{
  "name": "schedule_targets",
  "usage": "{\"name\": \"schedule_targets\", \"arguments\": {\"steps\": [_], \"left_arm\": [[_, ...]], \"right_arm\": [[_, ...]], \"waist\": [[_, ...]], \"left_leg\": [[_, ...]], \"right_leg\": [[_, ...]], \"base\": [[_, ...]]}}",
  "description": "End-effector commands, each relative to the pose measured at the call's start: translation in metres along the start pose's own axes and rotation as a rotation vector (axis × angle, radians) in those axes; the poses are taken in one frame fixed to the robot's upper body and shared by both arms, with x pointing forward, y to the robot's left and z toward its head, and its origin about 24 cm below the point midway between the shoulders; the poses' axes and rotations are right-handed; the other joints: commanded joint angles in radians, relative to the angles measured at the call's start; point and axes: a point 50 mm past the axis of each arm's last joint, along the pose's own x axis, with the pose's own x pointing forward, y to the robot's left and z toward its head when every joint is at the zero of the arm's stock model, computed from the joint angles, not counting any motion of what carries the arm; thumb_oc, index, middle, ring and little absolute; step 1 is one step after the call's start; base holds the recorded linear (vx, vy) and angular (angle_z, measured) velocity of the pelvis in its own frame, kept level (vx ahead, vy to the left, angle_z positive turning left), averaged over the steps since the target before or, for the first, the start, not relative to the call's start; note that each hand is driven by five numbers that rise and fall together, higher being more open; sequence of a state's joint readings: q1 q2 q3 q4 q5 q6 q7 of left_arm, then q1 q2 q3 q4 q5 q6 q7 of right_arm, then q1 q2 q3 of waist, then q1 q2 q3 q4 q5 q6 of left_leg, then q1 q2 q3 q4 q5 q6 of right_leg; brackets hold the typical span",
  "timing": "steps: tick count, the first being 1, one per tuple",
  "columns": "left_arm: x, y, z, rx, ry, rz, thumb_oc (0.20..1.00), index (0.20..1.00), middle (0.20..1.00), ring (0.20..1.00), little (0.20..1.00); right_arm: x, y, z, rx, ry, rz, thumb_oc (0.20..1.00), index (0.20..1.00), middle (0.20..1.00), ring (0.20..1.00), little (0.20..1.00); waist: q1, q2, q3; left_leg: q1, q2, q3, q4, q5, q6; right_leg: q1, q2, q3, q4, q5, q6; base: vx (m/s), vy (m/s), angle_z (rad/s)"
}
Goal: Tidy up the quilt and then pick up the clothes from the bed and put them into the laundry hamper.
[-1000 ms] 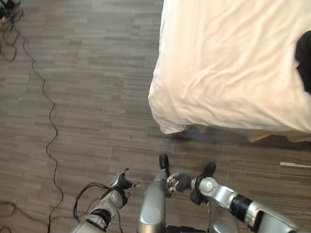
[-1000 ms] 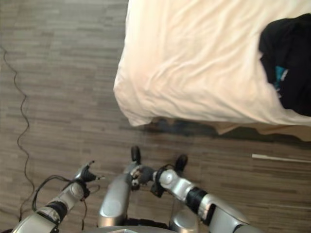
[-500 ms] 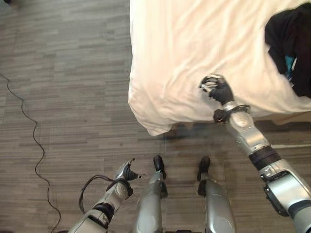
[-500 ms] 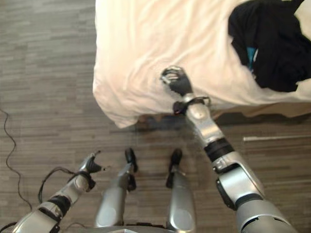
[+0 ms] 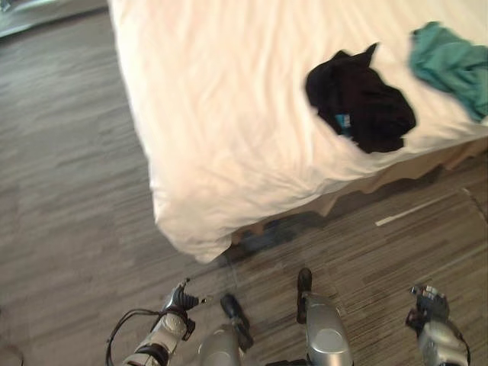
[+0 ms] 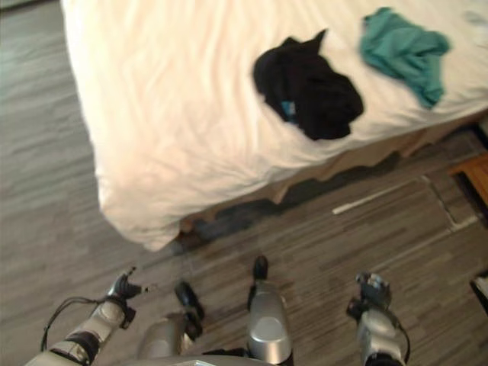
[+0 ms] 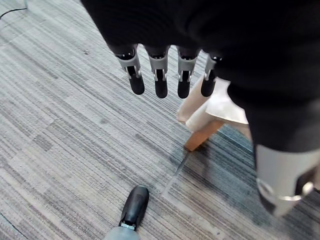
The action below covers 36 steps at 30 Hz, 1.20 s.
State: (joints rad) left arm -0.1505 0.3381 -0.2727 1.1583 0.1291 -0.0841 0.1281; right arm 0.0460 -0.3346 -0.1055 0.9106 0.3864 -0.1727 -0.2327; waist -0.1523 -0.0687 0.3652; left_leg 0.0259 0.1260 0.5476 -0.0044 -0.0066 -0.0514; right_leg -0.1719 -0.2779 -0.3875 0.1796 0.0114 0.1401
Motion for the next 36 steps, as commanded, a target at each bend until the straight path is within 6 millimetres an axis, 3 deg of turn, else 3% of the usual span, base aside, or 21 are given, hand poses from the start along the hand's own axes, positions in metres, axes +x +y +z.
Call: {"name": "schedule_targets", "arguments": {"steps": [1, 3, 5, 7, 8, 9, 10, 11, 13, 15, 16, 18, 19, 22, 24, 26, 29, 31, 33, 34, 36], "left_arm": [[-0.001, -0.002, -0.011, 0.037, 0.062, -0.011, 1.0, 1.0, 1.0, 1.0, 1.0], [-0.009, -0.017, -0.038, 0.137, 0.18, -0.077, 1.0, 1.0, 1.0, 1.0, 1.0], [-0.012, -0.023, -0.044, 0.17, 0.204, -0.103, 1.0, 1.0, 1.0, 1.0, 1.0], [-0.015, -0.029, -0.052, 0.185, 0.23, -0.125, 1.0, 1.0, 1.0, 1.0, 1.0], [-0.017, -0.036, -0.052, 0.122, 0.234, -0.124, 1.0, 1.0, 1.0, 1.0, 1.0], [-0.017, -0.035, -0.053, 0.122, 0.235, -0.122, 1.0, 1.0, 1.0, 1.0, 1.0], [-0.016, -0.035, -0.05, 0.009, 0.233, -0.062, 1.0, 1.0, 1.0, 1.0, 1.0], [-0.016, -0.034, -0.05, 0.009, 0.234, -0.06, 1.0, 1.0, 1.0, 1.0, 1.0], [-0.014, -0.035, -0.042, -0.085, 0.22, -0.024, 1.0, 1.0, 1.0, 1.0, 1.0], [-0.012, -0.039, -0.034, -0.112, 0.191, -0.041, 1.0, 1.0, 1.0, 1.0, 1.0], [-0.01, -0.04, -0.025, -0.109, 0.157, -0.056, 1.0, 1.0, 1.0, 1.0, 1.0], [-0.008, -0.04, -0.021, -0.099, 0.135, -0.057, 1.0, 1.0, 1.0, 1.0, 1.0], [-0.007, -0.04, -0.013, -0.079, 0.106, -0.061, 1.0, 1.0, 1.0, 1.0, 1.0], [-0.007, -0.041, -0.014, -0.051, 0.101, -0.07, 1.0, 1.0, 1.0, 1.0, 1.0], [-0.005, -0.039, -0.007, -0.023, 0.078, -0.079, 1.0, 1.0, 1.0, 1.0, 1.0], [-0.001, -0.036, 0.005, -0.017, 0.044, -0.074, 1.0, 1.0, 1.0, 1.0, 1.0], [0.002, -0.028, 0.015, 0.042, -0.001, -0.059, 1.0, 1.0, 1.0, 1.0, 1.0], [0.005, -0.023, 0.026, 0.091, -0.042, -0.054, 1.0, 1.0, 1.0, 1.0, 1.0], [0.005, -0.021, 0.026, 0.139, -0.043, -0.061, 1.0, 1.0, 1.0, 1.0, 1.0], [0.005, -0.021, 0.026, 0.138, -0.043, -0.063, 1.0, 1.0, 1.0, 1.0, 1.0], [0.004, -0.022, 0.015, 0.159, -0.001, -0.076, 1.0, 1.0, 1.0, 1.0, 1.0]], "right_arm": [[0.0, 0.022, 0.0, -0.149, 0.003, 0.124, 1.0, 1.0, 1.0, 1.0, 1.0], [-0.004, 0.034, -0.019, -0.342, 0.065, 0.203, 1.0, 1.0, 1.0, 1.0, 1.0], [-0.006, 0.035, -0.025, -0.378, 0.086, 0.213, 1.0, 1.0, 1.0, 1.0, 1.0], [-0.011, 0.031, -0.039, -0.428, 0.139, 0.221, 1.0, 1.0, 1.0, 1.0, 1.0], [-0.013, 0.032, -0.046, -0.489, 0.166, 0.235, 1.0, 1.0, 1.0, 1.0, 1.0], [-0.013, 0.033, -0.046, -0.488, 0.166, 0.237, 1.0, 1.0, 1.0, 1.0, 1.0], [-0.015, 0.042, -0.047, -0.573, 0.15, 0.294, 1.0, 1.0, 1.0, 1.0, 1.0], [-0.016, 0.043, -0.047, -0.573, 0.15, 0.295, 1.0, 1.0, 1.0, 1.0, 1.0], [-0.018, 0.05, -0.052, -0.666, 0.16, 0.342, 1.0, 1.0, 1.0, 1.0, 1.0], [-0.017, 0.056, -0.05, -0.732, 0.15, 0.371, 1.0, 1.0, 1.0, 1.0, 1.0], [-0.016, 0.061, -0.047, -0.742, 0.14, 0.389, 1.0, 1.0, 1.0, 1.0, 1.0], [-0.015, 0.065, -0.042, -0.738, 0.118, 0.401, 1.0, 1.0, 1.0, 1.0, 1.0], [-0.014, 0.064, -0.041, -0.725, 0.12, 0.398, 1.0, 1.0, 1.0, 1.0, 1.0], [-0.015, 0.061, -0.044, -0.738, 0.124, 0.407, 1.0, 1.0, 1.0, 1.0, 1.0], [-0.019, 0.058, -0.052, -0.746, 0.146, 0.415, 1.0, 1.0, 1.0, 1.0, 1.0], [-0.016, 0.059, -0.047, -0.756, 0.14, 0.408, 1.0, 1.0, 1.0, 1.0, 1.0], [-0.015, 0.064, -0.043, -0.705, 0.129, 0.392, 1.0, 1.0, 1.0, 1.0, 1.0], [-0.016, 0.066, -0.044, -0.69, 0.131, 0.396, 1.0, 1.0, 1.0, 1.0, 1.0], [-0.019, 0.063, -0.051, -0.696, 0.164, 0.392, 1.0, 1.0, 1.0, 1.0, 1.0], [-0.019, 0.063, -0.051, -0.697, 0.165, 0.392, 1.0, 1.0, 1.0, 1.0, 1.0], [-0.02, 0.065, -0.054, -0.717, 0.172, 0.409, 1.0, 1.0, 1.0, 1.0, 1.0]], "waist": [[0.0, 0.035, -0.066], [0.006, 0.042, -0.126], [-0.008, 0.045, -0.145], [-0.025, 0.053, -0.172], [0.012, 0.043, -0.175], [0.014, 0.046, -0.173], [0.068, -0.011, -0.148], [0.066, -0.009, -0.15], [0.119, -0.044, -0.132], [0.155, -0.04, -0.122], [0.177, -0.017, -0.124], [0.188, -0.01, -0.129], [0.191, 0.021, -0.146], [0.197, 0.03, -0.162], [0.195, 0.022, -0.173], [0.169, 0.039, -0.136], [0.124, 0.077, -0.11], [0.085, 0.069, -0.11], [0.023, 0.042, -0.13], [0.018, 0.053, -0.126], [0.004, 0.061, -0.141]], "left_leg": [[0.085, 0.051, -0.033, 0.007, -0.01, -0.065], [0.143, 0.059, 0.056, 0.002, -0.012, -0.077], [0.159, 0.075, 0.088, 0.024, -0.007, -0.091], [0.147, 0.136, 0.113, 0.161, 0.053, -0.136], [0.083, 0.235, 0.049, 0.473, 0.22, -0.197], [0.071, 0.252, 0.043, 0.498, 0.217, -0.201], [-0.066, 0.214, -0.151, 0.717, 0.238, -0.146], [-0.074, 0.218, -0.156, 0.725, 0.236, -0.146], [-0.2, 0.086, -0.339, 0.768, 0.138, -0.087], [-0.262, 0.035, -0.434, 0.692, 0.087, -0.064], [-0.268, 0.031, -0.489, 0.457, 0.072, -0.055], [-0.252, 0.024, -0.509, 0.304, 0.086, -0.061], [-0.237, 0.064, -0.511, 0.088, 0.161, -0.093], [-0.191, 0.056, -0.528, 0.047, 0.154, -0.083], [-0.168, 0.004, -0.508, 0.068, 0.117, -0.044], [-0.099, -0.014, -0.451, 0.046, 0.096, -0.016], [-0.007, -0.012, -0.438, -0.025, 0.095, 0.001], [0.051, -0.046, -0.444, -0.059, 0.068, -0.003], [0.182, -0.102, -0.456, -0.083, -0.057, -0.026], [0.19, -0.088, -0.461, -0.083, -0.063, -0.029], [0.262, -0.072, -0.437, -0.083, -0.092, -0.057]], "right_leg": [[-0.056, -0.081, -0.082, 0.129, 0.204, 0.089], [-0.004, -0.092, -0.289, 0.086, 0.173, 0.053], [0.006, -0.067, -0.29, 0.068, 0.153, 0.037], [0.039, 0.024, -0.23, 0.005, 0.084, -0.013], [0.094, 0.128, -0.173, -0.081, 0.03, -0.077], [0.095, 0.141, -0.173, -0.088, 0.029, -0.085], [0.137, 0.168, -0.075, -0.152, 0.04, -0.141], [0.135, 0.171, -0.077, -0.153, 0.041, -0.142], [0.164, 0.166, 0.049, -0.187, 0.058, -0.13], [0.191, 0.171, 0.152, -0.208, 0.057, -0.1], [0.224, 0.177, 0.239, -0.235, 0.054, -0.063], [0.241, 0.173, 0.277, -0.244, 0.051, -0.046], [0.269, 0.176, 0.324, -0.252, 0.024, -0.021], [0.294, 0.171, 0.351, -0.198, -0.026, -0.027], [0.273, 0.15, 0.352, -0.02, -0.024, 0.003], [0.12, 0.096, 0.34, 0.263, 0.143, 0.048], [-0.032, 0.12, 0.308, 0.441, 0.161, 0.038], [-0.104, 0.163, 0.271, 0.3, 0.139, 0.024], [-0.165, 0.139, 0.115, -0.076, 0.16, 0.031], [-0.145, 0.151, 0.103, -0.094, 0.164, 0.03], [-0.176, 0.106, -0.052, -0.2, 0.205, 0.045]], "base": [[0.37, 0.12, -1.09], [0.31, 0.011, -1.21], [0.2, -0.096, -2.01], [0.32, -0.294, -0.74], [0.38, -0.395, -1.0], [0.37, -0.407, -2.1], [0.1, -0.139, -2.31], [0.18, -0.09, -2.06], [0.22, 0.109, -1.91], [0.42, 0.304, -2.03], [0.63, 0.459, -2.26], [0.5, 0.374, -2.01], [0.32, 0.253, -1.84], [0.45, 0.261, -0.88], [0.45, 0.281, -0.84], [0.37, 0.302, -0.54], [0.42, 0.269, -0.23], [0.49, 0.076, 0.03], [0.86, -0.015, 0.36], [0.72, -0.043, 0.7], [0.57, -0.05, 0.4]]}}
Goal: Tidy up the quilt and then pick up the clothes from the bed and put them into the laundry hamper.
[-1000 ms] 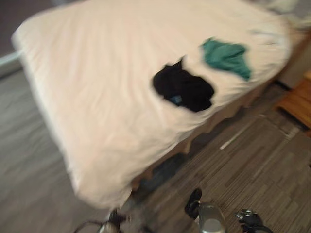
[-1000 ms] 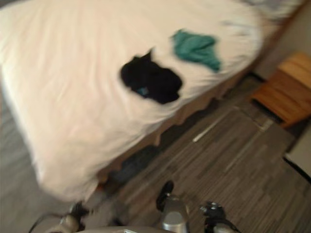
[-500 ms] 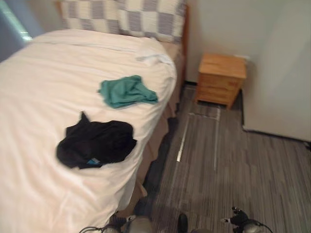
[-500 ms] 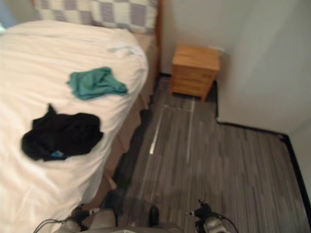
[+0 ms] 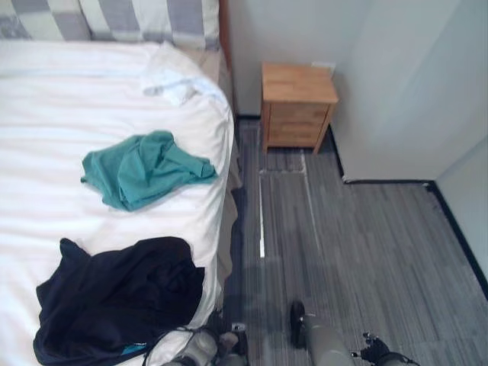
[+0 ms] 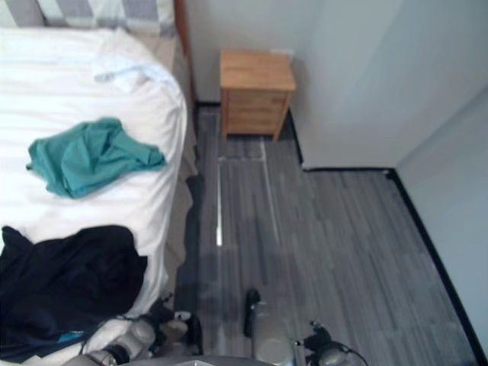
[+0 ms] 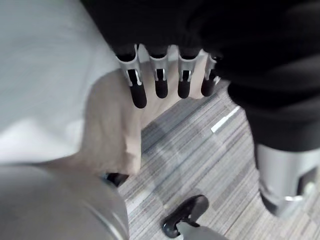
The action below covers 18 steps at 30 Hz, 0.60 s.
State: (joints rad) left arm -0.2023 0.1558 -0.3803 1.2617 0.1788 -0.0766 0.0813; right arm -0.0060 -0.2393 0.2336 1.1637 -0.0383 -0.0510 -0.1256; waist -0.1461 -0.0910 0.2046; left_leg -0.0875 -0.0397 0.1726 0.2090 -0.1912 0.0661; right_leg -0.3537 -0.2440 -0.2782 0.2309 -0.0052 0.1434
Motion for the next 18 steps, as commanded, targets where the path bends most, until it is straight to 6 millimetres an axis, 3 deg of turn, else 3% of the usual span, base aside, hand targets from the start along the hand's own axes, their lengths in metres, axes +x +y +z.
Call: {"name": "schedule_targets", "arguments": {"steps": [1, 2, 3, 4, 5, 6, 7, 9, 10, 11, 13, 15, 17, 18], "left_arm": [[-0.003, 0.047, -0.02, 0.091, 0.061, 0.145, 1.0, 1.0, 1.0, 1.0, 1.0], [-0.005, 0.043, -0.027, 0.085, 0.08, 0.137, 1.0, 1.0, 1.0, 1.0, 1.0], [-0.005, 0.04, -0.029, 0.061, 0.086, 0.131, 1.0, 1.0, 1.0, 1.0, 1.0], [-0.006, 0.039, -0.032, 0.023, 0.093, 0.134, 1.0, 1.0, 1.0, 1.0, 1.0], [-0.008, 0.036, -0.036, -0.059, 0.097, 0.15, 1.0, 1.0, 1.0, 1.0, 1.0], [-0.008, 0.037, -0.036, -0.058, 0.097, 0.151, 1.0, 1.0, 1.0, 1.0, 1.0], [-0.008, 0.039, -0.036, -0.089, 0.096, 0.174, 1.0, 1.0, 1.0, 1.0, 1.0], [-0.008, 0.041, -0.035, -0.118, 0.084, 0.196, 1.0, 1.0, 1.0, 1.0, 1.0], [-0.01, 0.04, -0.039, -0.153, 0.091, 0.206, 1.0, 1.0, 1.0, 1.0, 1.0], [-0.01, 0.04, -0.039, -0.152, 0.091, 0.206, 1.0, 1.0, 1.0, 1.0, 1.0], [-0.012, 0.038, -0.048, -0.173, 0.113, 0.213, 1.0, 1.0, 1.0, 1.0, 1.0], [-0.013, 0.038, -0.05, -0.168, 0.12, 0.212, 1.0, 1.0, 1.0, 1.0, 1.0], [-0.013, 0.039, -0.05, -0.145, 0.123, 0.203, 1.0, 1.0, 1.0, 1.0, 1.0], [-0.012, 0.04, -0.049, -0.137, 0.124, 0.201, 1.0, 1.0, 1.0, 1.0, 1.0]], "right_arm": [[0.005, -0.009, 0.021, -0.046, -0.056, -0.003, 1.0, 1.0, 1.0, 1.0, 1.0], [0.005, -0.008, 0.018, -0.066, -0.05, 0.005, 1.0, 1.0, 1.0, 1.0, 1.0], [0.004, -0.01, 0.015, -0.063, -0.045, -0.001, 1.0, 1.0, 1.0, 1.0, 1.0], [0.004, -0.012, 0.012, -0.054, -0.038, -0.005, 1.0, 1.0, 1.0, 1.0, 1.0], [0.003, -0.016, 0.01, -0.042, -0.034, -0.019, 1.0, 1.0, 1.0, 1.0, 1.0], [0.003, -0.015, 0.01, -0.042, -0.034, -0.018, 1.0, 1.0, 1.0, 1.0, 1.0], [0.004, -0.019, 0.013, -0.045, -0.043, -0.031, 1.0, 1.0, 1.0, 1.0, 1.0], [0.005, -0.018, 0.018, -0.07, -0.057, -0.025, 1.0, 1.0, 1.0, 1.0, 1.0], [0.005, -0.015, 0.022, -0.102, -0.069, -0.013, 1.0, 1.0, 1.0, 1.0, 1.0], [0.005, -0.015, 0.022, -0.102, -0.069, -0.013, 1.0, 1.0, 1.0, 1.0, 1.0], [0.006, -0.014, 0.027, -0.12, -0.085, -0.004, 1.0, 1.0, 1.0, 1.0, 1.0], [0.006, -0.014, 0.03, -0.12, -0.104, -0.004, 1.0, 1.0, 1.0, 1.0, 1.0], [0.006, -0.016, 0.034, -0.13, -0.129, -0.01, 1.0, 1.0, 1.0, 1.0, 1.0], [0.005, -0.016, 0.039, -0.138, -0.15, -0.011, 1.0, 1.0, 1.0, 1.0, 1.0]], "waist": [[-0.002, 0.086, 0.01], [-0.004, 0.095, 0.0], [-0.022, 0.107, -0.01], [-0.01, 0.11, -0.01], [0.032, 0.074, 0.018], [0.027, 0.069, 0.015], [0.06, 0.036, 0.043], [0.113, 0.016, 0.065], [0.171, 0.023, 0.069], [0.173, 0.02, 0.069], [0.226, 0.039, 0.051], [0.251, 0.059, 0.028], [0.238, 0.059, 0.015], [0.229, 0.056, 0.005]], "left_leg": [[0.397, 0.093, -0.055, -0.296, 0.103, -0.182], [0.409, 0.101, -0.051, -0.255, 0.129, -0.197], [0.405, 0.121, -0.055, -0.125, 0.192, -0.225], [0.356, 0.152, -0.028, 0.036, 0.274, -0.264], [0.187, 0.16, -0.032, 0.406, 0.42, -0.301], [0.179, 0.155, -0.036, 0.41, 0.423, -0.3], [0.081, 0.138, -0.051, 0.573, 0.403, -0.28], [-0.049, 0.16, -0.054, 0.645, 0.352, -0.236], [-0.131, 0.191, -0.054, 0.521, 0.312, -0.21], [-0.129, 0.187, -0.05, 0.515, 0.316, -0.209], [-0.14, 0.179, -0.031, 0.206, 0.298, -0.178], [-0.153, 0.201, 0.021, -0.07, 0.348, -0.193], [-0.163, 0.265, 0.241, -0.195, 0.397, -0.215], [-0.15, 0.301, 0.361, -0.218, 0.417, -0.208]], "right_leg": [[0.015, 0.065, -0.194, -0.257, 0.225, 0.035], [0.043, 0.075, -0.216, -0.245, 0.232, 0.015], [0.064, 0.097, -0.21, -0.241, 0.24, -0.009], [0.111, 0.107, -0.214, -0.234, 0.237, -0.03], [0.21, 0.109, -0.206, -0.249, 0.203, -0.082], [0.206, 0.103, -0.209, -0.249, 0.205, -0.083], [0.252, 0.1, -0.185, -0.265, 0.185, -0.103], [0.327, 0.106, -0.132, -0.285, 0.152, -0.111], [0.395, 0.132, -0.072, -0.308, 0.11, -0.095], [0.394, 0.127, -0.069, -0.308, 0.112, -0.095], [0.442, 0.135, -0.022, -0.318, 0.081, -0.055], [0.49, 0.143, -0.012, -0.318, 0.042, -0.029], [0.554, 0.142, -0.052, -0.318, -0.004, -0.011], [0.57, 0.142, -0.071, -0.315, -0.01, -0.002]], "base": [[0.66, -0.038, -0.25], [0.63, -0.027, -0.38], [0.62, -0.076, -0.36], [0.78, -0.239, 0.2], [0.55, -0.227, 0.49], [0.51, -0.252, 0.35], [0.39, -0.119, -0.45], [0.68, -0.003, -1.22], [0.55, 0.131, -0.99], [0.64, 0.226, -0.87], [0.6, 0.313, -1.04], [0.64, 0.326, -0.81], [0.62, 0.238, -0.34], [0.81, 0.249, 0.16]]}}
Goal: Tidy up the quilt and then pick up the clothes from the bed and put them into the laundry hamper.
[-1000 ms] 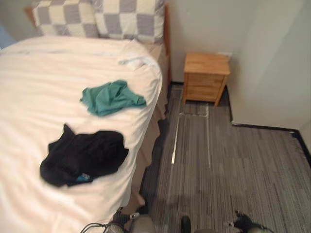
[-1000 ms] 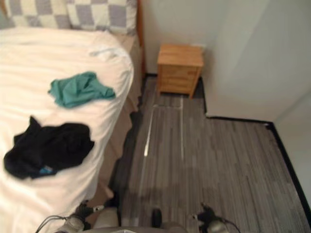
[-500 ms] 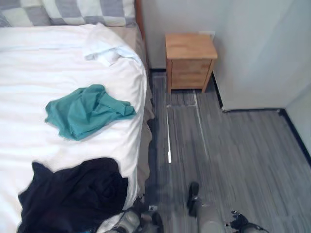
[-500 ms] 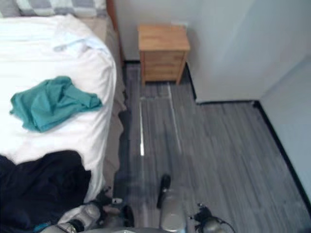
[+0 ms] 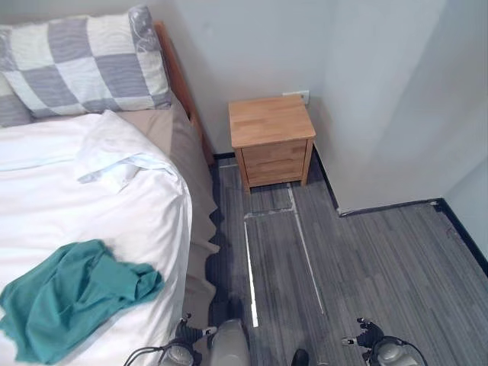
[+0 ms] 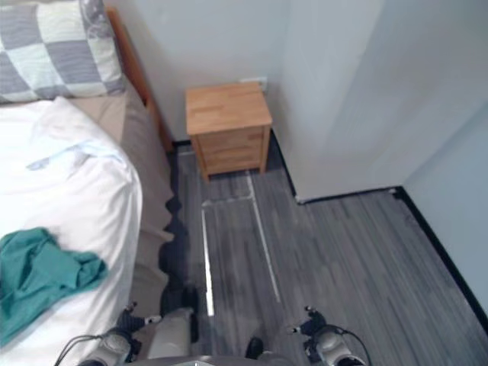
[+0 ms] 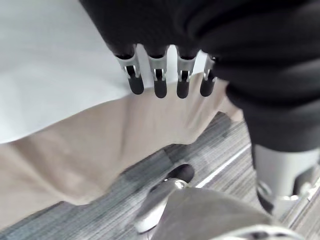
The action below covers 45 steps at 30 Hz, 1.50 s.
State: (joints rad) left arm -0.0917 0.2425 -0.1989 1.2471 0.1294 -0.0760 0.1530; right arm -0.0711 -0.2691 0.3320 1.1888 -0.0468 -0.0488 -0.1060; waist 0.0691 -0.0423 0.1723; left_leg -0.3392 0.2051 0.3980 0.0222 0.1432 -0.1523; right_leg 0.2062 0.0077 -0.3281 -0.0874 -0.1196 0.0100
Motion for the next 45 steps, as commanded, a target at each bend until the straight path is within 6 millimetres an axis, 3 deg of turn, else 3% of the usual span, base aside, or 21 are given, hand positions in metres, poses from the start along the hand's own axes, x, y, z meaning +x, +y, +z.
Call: {"name": "schedule_targets", "arguments": {"steps": [1, 3, 6, 9, 11, 14, 16, 19, 22, 24, 25, 26, 27, 28, 31, 33, 36, 38, 40, 41, 45], "left_arm": [[0.003, 0.01, 0.008, 0.034, -0.02, 0.02, 1.0, 1.0, 1.0, 1.0, 1.0], [0.002, 0.011, 0.006, 0.022, -0.012, 0.023, 1.0, 1.0, 1.0, 1.0, 1.0], [0.003, 0.014, 0.003, -0.003, 0.007, 0.029, 1.0, 1.0, 1.0, 1.0, 1.0], [0.004, 0.02, 0.009, -0.02, -0.011, 0.051, 1.0, 1.0, 1.0, 1.0, 1.0], [0.004, 0.022, 0.015, -0.016, -0.035, 0.056, 1.0, 1.0, 1.0, 1.0, 1.0], [0.004, 0.022, 0.017, -0.036, -0.05, 0.058, 1.0, 1.0, 1.0, 1.0, 1.0], [0.005, 0.022, 0.019, -0.043, -0.048, 0.063, 1.0, 1.0, 1.0, 1.0, 1.0], [0.005, 0.019, 0.013, -0.021, -0.015, 0.048, 1.0, 1.0, 1.0, 1.0, 1.0], [0.004, 0.017, 0.005, -0.02, 0.009, 0.041, 1.0, 1.0, 1.0, 1.0, 1.0], [0.003, 0.016, 0.003, -0.018, 0.015, 0.032, 1.0, 1.0, 1.0, 1.0, 1.0], [0.003, 0.018, 0.004, -0.035, 0.006, 0.039, 1.0, 1.0, 1.0, 1.0, 1.0], [0.003, 0.018, 0.004, -0.035, 0.006, 0.039, 1.0, 1.0, 1.0, 1.0, 1.0], [0.004, 0.02, 0.008, -0.01, -0.003, 0.034, 1.0, 1.0, 1.0, 1.0, 1.0], [0.004, 0.02, 0.008, -0.01, -0.003, 0.034, 1.0, 1.0, 1.0, 1.0, 1.0], [0.004, 0.027, 0.006, 0.033, -0.004, 0.042, 1.0, 1.0, 1.0, 1.0, 1.0], [0.001, 0.031, -0.009, 0.051, 0.033, 0.033, 1.0, 1.0, 1.0, 1.0, 1.0], [0.001, 0.033, -0.013, 0.078, 0.048, 0.022, 1.0, 1.0, 1.0, 1.0, 1.0], [0.0, 0.036, -0.019, 0.088, 0.062, 0.028, 1.0, 1.0, 1.0, 1.0, 1.0], [0.0, 0.04, -0.018, 0.092, 0.061, 0.036, 1.0, 1.0, 1.0, 1.0, 1.0], [0.001, 0.047, -0.017, 0.106, 0.056, 0.056, 1.0, 1.0, 1.0, 1.0, 1.0], [0.001, 0.056, -0.016, 0.113, 0.055, 0.076, 1.0, 1.0, 1.0, 1.0, 1.0]], "right_arm": [[-0.001, -0.009, 0.02, -0.041, -0.122, -0.02, 1.0, 1.0, 1.0, 1.0, 1.0], [-0.001, -0.007, 0.019, -0.041, -0.125, -0.015, 1.0, 1.0, 1.0, 1.0, 1.0], [-0.001, -0.006, 0.023, -0.021, -0.128, -0.012, 1.0, 1.0, 1.0, 1.0, 1.0], [-0.001, -0.01, 0.037, -0.004, -0.178, -0.031, 1.0, 1.0, 1.0, 1.0, 1.0], [-0.001, -0.015, 0.052, -0.017, -0.233, -0.046, 1.0, 1.0, 1.0, 1.0, 1.0], [-0.005, -0.027, 0.076, -0.071, -0.337, -0.077, 1.0, 1.0, 1.0, 1.0, 1.0], [-0.01, -0.034, 0.094, -0.118, -0.421, -0.095, 1.0, 1.0, 1.0, 1.0, 1.0], [-0.018, -0.042, 0.101, -0.183, -0.481, -0.108, 1.0, 1.0, 1.0, 1.0, 1.0], [-0.027, -0.055, 0.114, -0.236, -0.56, -0.151, 1.0, 1.0, 1.0, 1.0, 1.0], [-0.036, -0.072, 0.123, -0.275, -0.616, -0.217, 1.0, 1.0, 1.0, 1.0, 1.0], [-0.048, -0.096, 0.129, -0.266, -0.666, -0.31, 1.0, 1.0, 1.0, 1.0, 1.0], [-0.048, -0.096, 0.129, -0.266, -0.667, -0.31, 1.0, 1.0, 1.0, 1.0, 1.0], [-0.06, -0.117, 0.133, -0.252, -0.71, -0.399, 1.0, 1.0, 1.0, 1.0, 1.0], [-0.06, -0.117, 0.133, -0.252, -0.71, -0.399, 1.0, 1.0, 1.0, 1.0, 1.0], [-0.081, -0.149, 0.136, -0.234, -0.758, -0.544, 1.0, 1.0, 1.0, 1.0, 1.0], [-0.098, -0.181, 0.139, -0.264, -0.761, -0.683, 1.0, 1.0, 1.0, 1.0, 1.0], [-0.108, -0.204, 0.141, -0.257, -0.746, -0.772, 1.0, 1.0, 1.0, 1.0, 1.0], [-0.114, -0.216, 0.159, -0.265, -0.778, -0.819, 1.0, 1.0, 1.0, 1.0, 1.0], [-0.12, -0.226, 0.17, -0.275, -0.793, -0.854, 1.0, 1.0, 1.0, 1.0, 1.0], [-0.127, -0.232, 0.192, -0.271, -0.837, -0.884, 1.0, 1.0, 1.0, 1.0, 1.0], [-0.142, -0.239, 0.235, -0.29, -0.928, -0.917, 1.0, 1.0, 1.0, 1.0, 1.0]], "waist": [[0.026, -0.006, 0.015], [0.044, -0.028, 0.009], [0.028, -0.03, 0.041], [0.014, 0.006, 0.056], [-0.001, 0.005, 0.066], [-0.029, -0.03, 0.063], [-0.051, -0.05, 0.063], [-0.091, -0.061, 0.064], [-0.074, -0.084, 0.069], [-0.083, -0.072, 0.075], [-0.083, -0.057, 0.093], [-0.086, -0.06, 0.09], [-0.109, -0.05, 0.088], [-0.11, -0.052, 0.086], [-0.135, -0.032, 0.063], [-0.126, -0.015, 0.042], [-0.119, -0.025, 0.033], [-0.102, -0.031, 0.037], [-0.1, -0.033, 0.05], [-0.095, -0.031, 0.071], [-0.072, -0.035, 0.082]], "left_leg": [[0.144, 0.038, 0.193, -0.009, 0.09, 0.035], [0.151, 0.003, 0.166, 0.007, 0.063, 0.065], [0.235, -0.052, 0.153, 0.004, -0.017, 0.143], [0.3, -0.051, 0.11, -0.036, -0.023, 0.17], [0.343, -0.078, 0.021, -0.059, -0.039, 0.171], [0.4, -0.13, -0.139, -0.065, -0.095, 0.139], [0.424, -0.153, -0.256, -0.057, -0.138, 0.128], [0.477, -0.164, -0.418, -0.043, -0.197, 0.124], [0.472, -0.156, -0.501, 0.035, -0.223, 0.099], [0.419, -0.127, -0.545, 0.101, -0.217, 0.073], [0.342, -0.097, -0.464, 0.165, -0.192, 0.054], [0.337, -0.101, -0.467, 0.163, -0.186, 0.054], [0.284, -0.032, -0.244, 0.186, -0.143, 0.05], [0.28, -0.034, -0.245, 0.183, -0.137, 0.05], [0.266, 0.026, 0.041, 0.181, -0.107, 0.042], [0.295, -0.002, 0.017, 0.077, -0.09, 0.036], [0.295, -0.01, -0.003, 0.027, -0.074, 0.039], [0.305, -0.023, -0.016, -0.017, -0.066, 0.049], [0.309, -0.026, -0.021, -0.034, -0.057, 0.053], [0.304, -0.024, -0.038, -0.053, -0.046, 0.056], [0.298, -0.028, -0.069, -0.055, -0.046, 0.043]], "right_leg": [[0.045, -0.118, -0.033, 0.076, 0.093, 0.143], [0.044, -0.147, -0.029, 0.183, 0.125, 0.157], [-0.108, -0.282, -0.023, 0.644, 0.381, 0.242], [-0.244, -0.284, 0.016, 0.801, 0.367, 0.22], [-0.302, -0.279, 0.022, 0.734, 0.31, 0.199], [-0.34, -0.22, 0.122, 0.323, 0.231, 0.164], [-0.363, -0.197, 0.272, 0.124, 0.277, 0.186], [-0.421, -0.141, 0.541, 0.053, 0.332, 0.23], [-0.374, -0.175, 0.479, 0.068, 0.344, 0.219], [-0.341, -0.165, 0.429, 0.065, 0.32, 0.203], [-0.289, -0.187, 0.324, 0.049, 0.298, 0.191], [-0.293, -0.191, 0.321, 0.048, 0.301, 0.191], [-0.246, -0.213, 0.205, 0.023, 0.286, 0.177], [-0.25, -0.215, 0.205, 0.022, 0.289, 0.176], [-0.216, -0.215, 0.083, 0.023, 0.258, 0.159], [-0.206, -0.221, 0.027, 0.044, 0.249, 0.165], [-0.213, -0.244, -0.012, 0.084, 0.247, 0.169], [-0.239, -0.256, -0.005, 0.143, 0.24, 0.17], [-0.279, -0.262, 0.021, 0.204, 0.246, 0.18], [-0.337, -0.25, 0.107, 0.24, 0.254, 0.186], [-0.33, -0.234, 0.191, 0.139, 0.248, 0.177]], "base": [[0.57, 0.176, 0.31], [0.48, 0.193, 0.42], [0.46, 0.306, 0.77], [0.28, 0.091, 1.04], [0.52, -0.085, 0.89], [0.58, -0.29, 1.83], [0.6, -0.286, 2.63], [0.55, -0.227, 2.16], [0.29, -0.395, 2.3], [0.09, -0.405, 1.34], [-0.03, -0.106, 1.43], [-0.09, -0.249, 1.99], [-0.08, -0.149, 1.78], [-0.1, -0.204, 2.29], [-0.02, -0.107, 1.43], [0.11, 0.016, 1.46], [0.03, -0.019, 0.51], [0.02, 0.019, 0.71], [-0.03, -0.03, 0.43], [-0.03, -0.071, 0.26], [0.03, -0.114, 0.39]]}}
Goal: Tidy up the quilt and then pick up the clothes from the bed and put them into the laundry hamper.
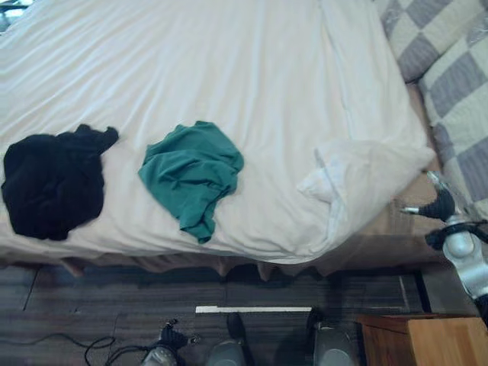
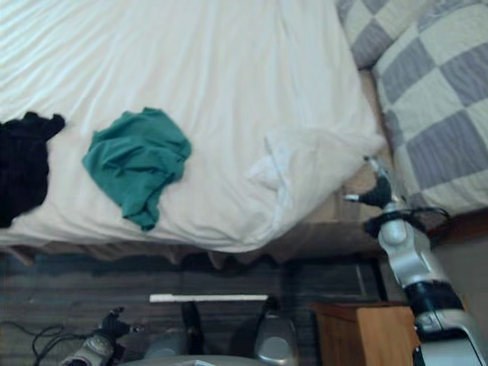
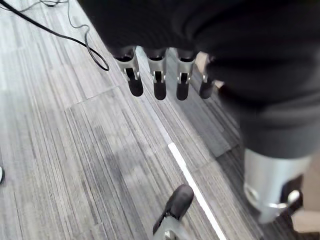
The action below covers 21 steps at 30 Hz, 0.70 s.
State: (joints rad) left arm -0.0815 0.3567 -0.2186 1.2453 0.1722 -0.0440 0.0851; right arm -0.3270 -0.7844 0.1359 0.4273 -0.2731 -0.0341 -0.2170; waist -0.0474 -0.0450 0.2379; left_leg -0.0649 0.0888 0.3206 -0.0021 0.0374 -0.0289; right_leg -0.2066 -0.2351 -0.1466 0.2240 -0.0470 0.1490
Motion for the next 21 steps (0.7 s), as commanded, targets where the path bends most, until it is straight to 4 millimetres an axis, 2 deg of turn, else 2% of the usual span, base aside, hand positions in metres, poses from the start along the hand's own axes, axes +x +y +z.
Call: {"name": "schedule_targets", "arguments": {"steps": [1, 2, 4, 6, 8, 9, 10, 11, 12, 13, 14, 16, 17, 18, 19, 20, 21], "left_arm": [[0.001, 0.018, -0.001, -0.009, -0.004, 0.061, 1.0, 1.0, 1.0, 1.0, 1.0], [0.001, 0.018, -0.001, -0.013, -0.004, 0.061, 1.0, 1.0, 1.0, 1.0, 1.0], [0.0, 0.016, -0.001, -0.051, -0.006, 0.065, 1.0, 1.0, 1.0, 1.0, 1.0], [0.001, 0.011, 0.004, -0.055, -0.024, 0.059, 1.0, 1.0, 1.0, 1.0, 1.0], [0.003, 0.011, 0.023, -0.027, -0.088, 0.063, 1.0, 1.0, 1.0, 1.0, 1.0], [0.003, 0.013, 0.027, -0.024, -0.103, 0.066, 1.0, 1.0, 1.0, 1.0, 1.0], [0.004, 0.017, 0.038, -0.015, -0.133, 0.079, 1.0, 1.0, 1.0, 1.0, 1.0], [0.004, 0.019, 0.044, -0.019, -0.149, 0.082, 1.0, 1.0, 1.0, 1.0, 1.0], [0.005, 0.02, 0.047, -0.025, -0.157, 0.084, 1.0, 1.0, 1.0, 1.0, 1.0], [0.005, 0.02, 0.055, -0.047, -0.177, 0.084, 1.0, 1.0, 1.0, 1.0, 1.0], [0.005, 0.018, 0.057, -0.05, -0.183, 0.079, 1.0, 1.0, 1.0, 1.0, 1.0], [0.005, 0.011, 0.055, -0.044, -0.172, 0.059, 1.0, 1.0, 1.0, 1.0, 1.0], [0.005, 0.008, 0.05, -0.051, -0.152, 0.05, 1.0, 1.0, 1.0, 1.0, 1.0], [0.005, 0.005, 0.044, -0.068, -0.124, 0.047, 1.0, 1.0, 1.0, 1.0, 1.0], [0.005, 0.005, 0.044, -0.067, -0.124, 0.047, 1.0, 1.0, 1.0, 1.0, 1.0], [0.004, 0.007, 0.031, -0.085, -0.079, 0.054, 1.0, 1.0, 1.0, 1.0, 1.0], [0.004, 0.009, 0.025, -0.085, -0.059, 0.057, 1.0, 1.0, 1.0, 1.0, 1.0]], "right_arm": [[0.028, -0.028, 0.035, 0.011, -0.108, -0.118, 1.0, 1.0, 1.0, 1.0, 1.0], [0.029, -0.027, 0.037, 0.011, -0.112, -0.117, 1.0, 1.0, 1.0, 1.0, 1.0], [0.04, -0.022, 0.055, -0.013, -0.157, -0.078, 1.0, 1.0, 1.0, 1.0, 1.0], [0.049, -0.015, 0.07, -0.026, -0.188, -0.043, 1.0, 1.0, 1.0, 1.0, 1.0], [0.061, -0.008, 0.093, -0.062, -0.238, 0.003, 1.0, 1.0, 1.0, 1.0, 1.0], [0.065, -0.007, 0.1, -0.086, -0.246, 0.017, 1.0, 1.0, 1.0, 1.0, 1.0], [0.071, 0.003, 0.105, -0.107, -0.227, 0.057, 1.0, 1.0, 1.0, 1.0, 1.0], [0.074, 0.009, 0.102, -0.127, -0.199, 0.084, 0.2, 0.2, 0.2, 0.2, 0.2], [0.076, 0.014, 0.098, -0.13, -0.164, 0.106, 0.2, 0.2, 0.2, 0.2, 0.2], [0.076, 0.027, 0.082, -0.101, -0.057, 0.162, 0.2, 0.2, 0.2, 0.2, 0.2], [0.075, 0.032, 0.074, -0.079, -0.009, 0.181, 0.2, 0.2, 0.2, 0.2, 0.2], [0.067, 0.041, 0.053, -0.022, 0.079, 0.201, 0.2, 0.2, 0.2, 0.2, 0.2], [0.058, 0.047, 0.041, 0.024, 0.103, 0.204, 0.2, 0.2, 0.2, 0.2, 0.2], [0.036, 0.057, 0.014, 0.087, 0.157, 0.206, 0.2, 0.2, 0.2, 0.2, 0.2], [0.036, 0.057, 0.013, 0.088, 0.159, 0.206, 0.2, 0.2, 0.2, 0.2, 0.2], [0.008, 0.055, -0.019, 0.132, 0.216, 0.176, 0.2, 0.2, 0.2, 0.2, 0.2], [-0.008, 0.056, -0.035, 0.156, 0.252, 0.168, 0.746, 0.746, 0.746, 0.746, 0.746]], "waist": [[0.056, -0.034, 0.019], [0.052, -0.033, 0.02], [0.076, -0.026, 0.026], [0.08, -0.016, 0.04], [0.089, 0.004, 0.084], [0.093, 0.01, 0.097], [0.099, 0.024, 0.116], [0.101, 0.029, 0.125], [0.1, 0.032, 0.128], [0.102, 0.035, 0.133], [0.102, 0.036, 0.132], [0.092, 0.029, 0.123], [0.08, 0.021, 0.115], [0.059, 0.011, 0.107], [0.061, 0.01, 0.103], [0.033, -0.001, 0.088], [0.024, -0.006, 0.075]], "left_leg": [[0.022, 0.09, 0.008, -0.026, 0.06, -0.084], [0.022, 0.091, 0.008, -0.025, 0.059, -0.084], [0.011, 0.106, -0.003, -0.029, 0.077, -0.097], [-0.008, 0.115, -0.016, -0.029, 0.089, -0.103], [-0.063, 0.125, -0.039, -0.001, 0.092, -0.107], [-0.088, 0.128, -0.05, 0.024, 0.089, -0.106], [-0.123, 0.132, -0.062, 0.064, 0.08, -0.107], [-0.14, 0.135, -0.067, 0.083, 0.077, -0.109], [-0.145, 0.137, -0.069, 0.094, 0.07, -0.11], [-0.147, 0.141, -0.072, 0.103, 0.072, -0.113], [-0.142, 0.142, -0.068, 0.104, 0.073, -0.114], [-0.118, 0.146, -0.056, 0.096, 0.077, -0.12], [-0.097, 0.148, -0.045, 0.08, 0.084, -0.123], [-0.063, 0.151, -0.032, 0.055, 0.084, -0.127], [-0.066, 0.15, -0.031, 0.052, 0.088, -0.127], [-0.028, 0.15, -0.018, 0.013, 0.09, -0.13], [-0.011, 0.148, -0.009, -0.013, 0.099, -0.13]], "right_leg": [[0.087, 0.008, 0.001, -0.191, 0.179, 0.038], [0.089, 0.009, 0.0, -0.195, 0.181, 0.037], [0.093, 0.018, -0.024, -0.223, 0.19, 0.035], [0.079, 0.028, -0.036, -0.215, 0.186, 0.03], [0.017, 0.03, -0.039, -0.158, 0.174, 0.019], [-0.004, 0.028, -0.036, -0.134, 0.167, 0.012], [-0.033, 0.026, -0.038, -0.105, 0.151, 0.002], [-0.048, 0.023, -0.04, -0.089, 0.145, -0.001], [-0.053, 0.022, -0.041, -0.077, 0.137, -0.003], [-0.061, 0.022, -0.044, -0.06, 0.137, -0.007], [-0.055, 0.024, -0.045, -0.064, 0.136, -0.008], [-0.031, 0.032, -0.048, -0.083, 0.139, -0.009], [-0.014, 0.038, -0.05, -0.106, 0.148, -0.007], [0.011, 0.042, -0.051, -0.129, 0.153, -0.003], [0.008, 0.042, -0.05, -0.133, 0.158, -0.004], [0.036, 0.047, -0.047, -0.164, 0.168, 0.005], [0.047, 0.049, -0.045, -0.186, 0.179, 0.009]], "base": [[0.02, -0.039, 0.28], [0.05, -0.131, 0.16], [0.05, -0.155, 0.07], [-0.02, -0.104, 0.14], [-0.13, -0.062, 0.15], [-0.15, -0.05, 0.2], [-0.13, -0.059, 0.15], [-0.09, -0.055, 0.13], [-0.05, -0.054, 0.04], [-0.03, -0.032, 0.11], [-0.03, -0.028, 0.2], [-0.01, 0.008, 0.05], [0.01, 0.02, -0.2], [0.01, 0.011, -0.29], [0.06, 0.01, -0.15], [0.05, 0.012, -0.08], [0.08, 0.025, 0.09]]}}
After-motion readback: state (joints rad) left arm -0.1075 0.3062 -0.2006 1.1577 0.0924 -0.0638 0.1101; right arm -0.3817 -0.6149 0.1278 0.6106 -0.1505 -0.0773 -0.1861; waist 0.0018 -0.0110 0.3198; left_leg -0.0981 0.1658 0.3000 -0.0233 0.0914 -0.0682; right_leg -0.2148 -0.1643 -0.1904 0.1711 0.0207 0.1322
